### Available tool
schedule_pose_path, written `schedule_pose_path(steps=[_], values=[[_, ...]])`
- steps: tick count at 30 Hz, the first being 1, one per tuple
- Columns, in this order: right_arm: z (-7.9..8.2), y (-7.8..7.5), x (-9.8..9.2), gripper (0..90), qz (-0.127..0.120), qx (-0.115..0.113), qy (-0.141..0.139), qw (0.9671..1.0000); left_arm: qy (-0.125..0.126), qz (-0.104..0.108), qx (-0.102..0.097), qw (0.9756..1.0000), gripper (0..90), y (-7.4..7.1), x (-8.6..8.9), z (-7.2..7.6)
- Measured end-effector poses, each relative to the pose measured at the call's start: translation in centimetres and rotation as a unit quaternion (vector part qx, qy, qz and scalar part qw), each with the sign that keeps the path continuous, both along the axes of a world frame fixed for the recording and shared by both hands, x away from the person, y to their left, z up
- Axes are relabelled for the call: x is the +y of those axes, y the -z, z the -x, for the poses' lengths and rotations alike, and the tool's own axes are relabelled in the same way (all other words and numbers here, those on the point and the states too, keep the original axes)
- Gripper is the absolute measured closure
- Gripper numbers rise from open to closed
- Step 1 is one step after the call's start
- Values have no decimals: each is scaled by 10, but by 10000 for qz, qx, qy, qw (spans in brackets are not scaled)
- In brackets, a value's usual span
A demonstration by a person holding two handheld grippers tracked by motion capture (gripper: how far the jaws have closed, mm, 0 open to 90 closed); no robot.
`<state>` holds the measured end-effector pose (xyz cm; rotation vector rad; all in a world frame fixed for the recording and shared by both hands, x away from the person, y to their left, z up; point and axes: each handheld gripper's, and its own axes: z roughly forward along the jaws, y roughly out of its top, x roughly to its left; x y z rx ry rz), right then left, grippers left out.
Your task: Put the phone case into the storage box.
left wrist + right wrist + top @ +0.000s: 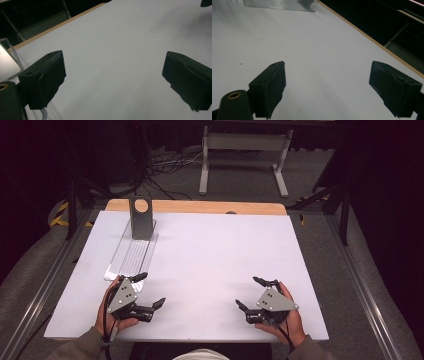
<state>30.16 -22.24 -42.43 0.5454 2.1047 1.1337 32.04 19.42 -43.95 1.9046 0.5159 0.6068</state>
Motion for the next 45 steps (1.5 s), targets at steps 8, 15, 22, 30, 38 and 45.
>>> schedule_pose_path(steps=[8,15,22,30,38,45], values=[[1,-1,7,160,62,-7,-7,10000,58,52,60,10000,57,-1,4,3],[0,-2,2,158,-10,6,9,10000,19,36,57,10000,57,-1,3,1],[2,-3,3,158,18,-39,-24,10000,76,-18,65,9999,57,-1,3,3],[1,-3,3,158,136,-65,118,9998,132,-83,82,9998,57,0,3,1],[1,-5,-1,158,76,-83,174,9998,144,-97,112,9998,56,0,2,0],[-1,-4,-3,158,42,-24,225,9997,147,-132,157,9997,57,1,1,-2]])
